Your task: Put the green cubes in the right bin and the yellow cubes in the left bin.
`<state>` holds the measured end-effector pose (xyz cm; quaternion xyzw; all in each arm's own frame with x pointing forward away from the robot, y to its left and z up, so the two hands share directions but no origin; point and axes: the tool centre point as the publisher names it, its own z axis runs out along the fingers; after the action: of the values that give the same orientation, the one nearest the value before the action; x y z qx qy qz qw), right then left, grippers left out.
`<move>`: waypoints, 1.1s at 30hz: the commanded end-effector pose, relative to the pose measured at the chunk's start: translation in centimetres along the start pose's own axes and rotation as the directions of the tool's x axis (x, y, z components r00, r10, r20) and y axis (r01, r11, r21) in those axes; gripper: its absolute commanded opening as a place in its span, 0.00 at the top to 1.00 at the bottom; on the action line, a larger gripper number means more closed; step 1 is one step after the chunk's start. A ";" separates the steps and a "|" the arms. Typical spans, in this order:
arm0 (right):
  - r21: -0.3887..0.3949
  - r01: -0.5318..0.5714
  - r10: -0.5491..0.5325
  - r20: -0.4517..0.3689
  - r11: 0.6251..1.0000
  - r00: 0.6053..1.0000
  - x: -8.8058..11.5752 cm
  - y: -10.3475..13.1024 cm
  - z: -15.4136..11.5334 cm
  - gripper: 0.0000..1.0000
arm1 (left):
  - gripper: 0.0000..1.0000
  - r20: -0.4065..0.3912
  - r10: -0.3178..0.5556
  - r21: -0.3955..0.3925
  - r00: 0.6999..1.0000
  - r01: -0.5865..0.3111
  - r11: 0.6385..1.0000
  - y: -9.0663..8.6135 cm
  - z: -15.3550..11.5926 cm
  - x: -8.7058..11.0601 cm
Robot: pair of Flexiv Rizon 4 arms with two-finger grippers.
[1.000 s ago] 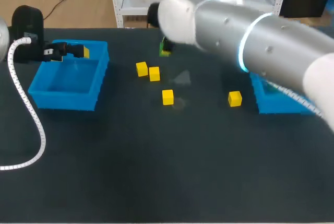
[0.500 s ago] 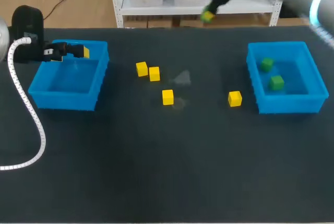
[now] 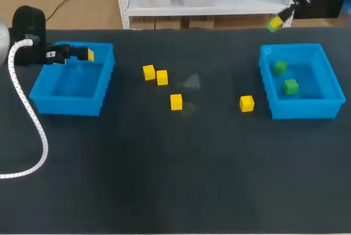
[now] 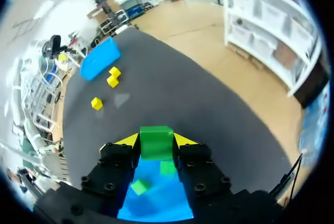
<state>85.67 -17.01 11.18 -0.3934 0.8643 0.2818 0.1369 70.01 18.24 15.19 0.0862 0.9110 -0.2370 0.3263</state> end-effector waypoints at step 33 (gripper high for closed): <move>0.017 -0.015 0.010 0.264 1.000 0.964 5.7 2.1 1.5 0.00 | 0.00 0.006 0.002 0.010 1.000 -0.002 1.000 0.2 0.0 0.1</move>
<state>80.86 -18.30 8.25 -0.3619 0.8557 0.3073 0.2060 70.01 18.24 15.19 0.0862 0.9110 -0.2370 0.3263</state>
